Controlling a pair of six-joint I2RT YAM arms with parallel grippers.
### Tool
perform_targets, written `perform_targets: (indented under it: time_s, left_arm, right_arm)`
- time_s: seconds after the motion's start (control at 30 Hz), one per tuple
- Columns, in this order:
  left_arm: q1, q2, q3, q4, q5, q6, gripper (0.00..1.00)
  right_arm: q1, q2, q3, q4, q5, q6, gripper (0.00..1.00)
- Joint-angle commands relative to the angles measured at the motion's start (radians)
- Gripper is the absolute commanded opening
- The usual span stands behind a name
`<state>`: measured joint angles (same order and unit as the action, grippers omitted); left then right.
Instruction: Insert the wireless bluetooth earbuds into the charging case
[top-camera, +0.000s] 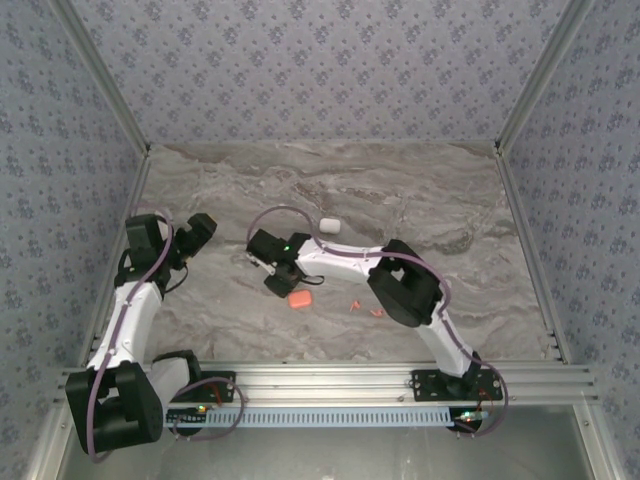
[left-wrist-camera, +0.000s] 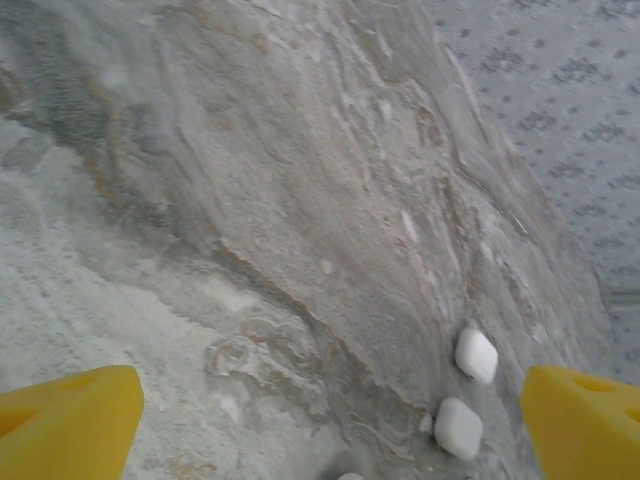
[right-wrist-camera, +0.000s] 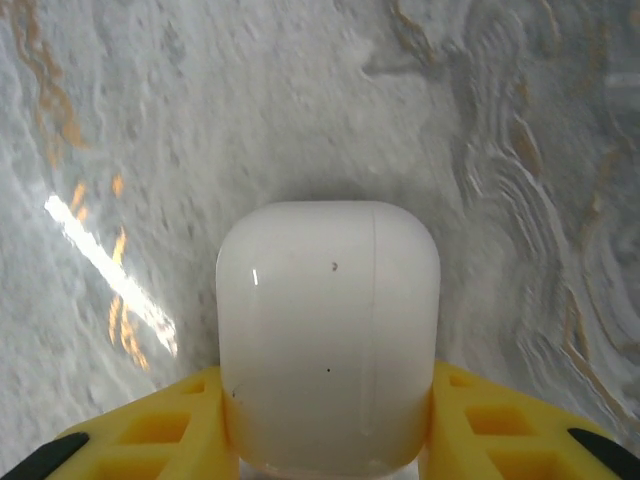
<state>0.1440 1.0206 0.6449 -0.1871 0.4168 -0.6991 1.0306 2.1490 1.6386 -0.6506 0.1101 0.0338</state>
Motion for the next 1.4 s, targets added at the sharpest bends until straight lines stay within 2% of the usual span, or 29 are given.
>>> perform_targets:
  time_s: [0.0,0.2,0.33,0.5,0.73,1.0,1.37]
  left_arm:
    - [0.001,-0.014,0.055,0.063,0.158,0.021,0.94]
    - [-0.079,0.042,0.160,0.019,0.350,0.076,0.90]
    - [-0.187,0.096,0.275,-0.064,0.420,0.144,0.89]
    - [-0.299,0.167,0.358,-0.064,0.497,0.156,0.86]
    - [-0.443,0.277,0.407,-0.003,0.551,0.135,0.84]
    - [-0.514,0.347,0.446,0.011,0.561,0.139,0.80]
    - [-0.561,0.404,0.468,0.027,0.576,0.130,0.49]
  right_arm:
    - [-0.029,-0.175,-0.084,0.114,0.019,-0.084,0.40]
    - [-0.092,-0.437,-0.277,0.267,-0.005,-0.233,0.40]
    - [-0.147,-0.599,-0.378,0.337,-0.030,-0.346,0.40]
    - [-0.191,-0.738,-0.437,0.377,-0.071,-0.456,0.40]
    - [-0.205,-0.775,-0.425,0.342,-0.091,-0.500,0.41]
    - [-0.204,-0.761,-0.427,0.361,-0.099,-0.493,0.41]
    - [-0.213,-0.753,-0.438,0.372,-0.100,-0.484,0.41]
